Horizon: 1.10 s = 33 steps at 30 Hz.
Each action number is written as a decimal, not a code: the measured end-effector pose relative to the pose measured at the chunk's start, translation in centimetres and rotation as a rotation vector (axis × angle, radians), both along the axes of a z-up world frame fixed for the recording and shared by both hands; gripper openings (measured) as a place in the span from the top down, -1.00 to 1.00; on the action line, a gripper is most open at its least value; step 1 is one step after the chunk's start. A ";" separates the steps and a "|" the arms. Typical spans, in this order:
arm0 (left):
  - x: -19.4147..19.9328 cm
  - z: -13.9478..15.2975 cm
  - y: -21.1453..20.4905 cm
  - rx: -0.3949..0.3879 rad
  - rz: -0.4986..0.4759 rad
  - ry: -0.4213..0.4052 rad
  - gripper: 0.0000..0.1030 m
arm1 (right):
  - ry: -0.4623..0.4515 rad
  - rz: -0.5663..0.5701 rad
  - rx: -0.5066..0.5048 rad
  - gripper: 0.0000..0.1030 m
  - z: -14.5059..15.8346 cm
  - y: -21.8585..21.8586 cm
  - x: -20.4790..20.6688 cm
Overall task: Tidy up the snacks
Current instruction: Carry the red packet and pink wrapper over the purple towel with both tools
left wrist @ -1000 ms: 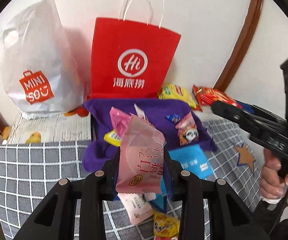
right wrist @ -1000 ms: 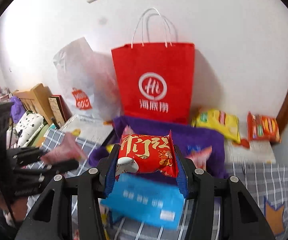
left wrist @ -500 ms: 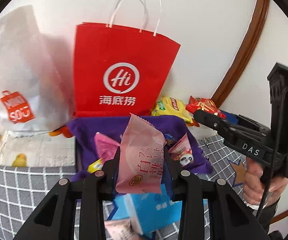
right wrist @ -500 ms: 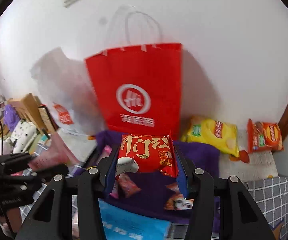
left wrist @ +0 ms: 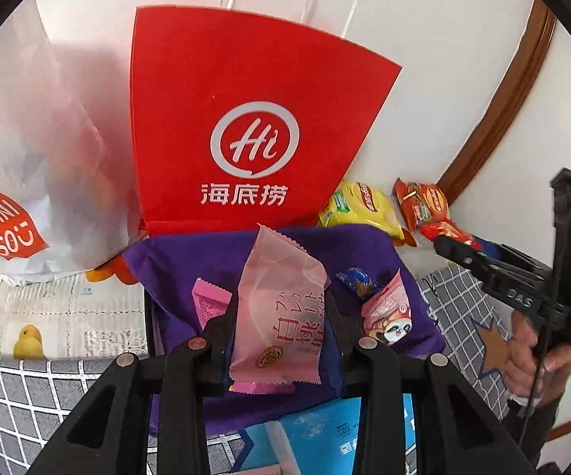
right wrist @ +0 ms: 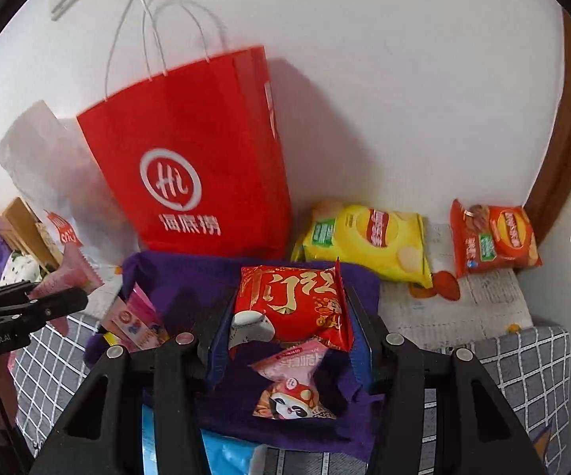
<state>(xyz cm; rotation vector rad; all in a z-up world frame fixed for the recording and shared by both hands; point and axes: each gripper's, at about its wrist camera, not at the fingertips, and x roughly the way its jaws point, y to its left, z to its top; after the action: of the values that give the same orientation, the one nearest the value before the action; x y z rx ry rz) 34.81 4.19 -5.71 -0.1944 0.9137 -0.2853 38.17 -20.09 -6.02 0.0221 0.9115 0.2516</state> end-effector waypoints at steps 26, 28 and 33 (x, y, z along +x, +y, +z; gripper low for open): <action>2.8 -6.9 0.1 -0.109 0.042 0.142 0.35 | 0.169 0.091 -0.145 0.00 -8.2 5.1 1.6; 2.8 -6.9 0.0 -0.105 0.042 0.141 0.35 | 0.171 0.090 -0.163 -0.01 -8.5 5.2 1.6; 2.8 -7.0 -0.6 -0.104 0.012 0.146 0.35 | 0.177 0.071 -0.167 -0.02 -8.8 4.9 1.7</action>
<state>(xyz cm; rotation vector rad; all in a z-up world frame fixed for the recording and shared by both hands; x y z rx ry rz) 37.59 3.61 -12.66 -0.3200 1.0423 -0.3113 39.88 -15.15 -14.85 -0.1445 1.1087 0.2412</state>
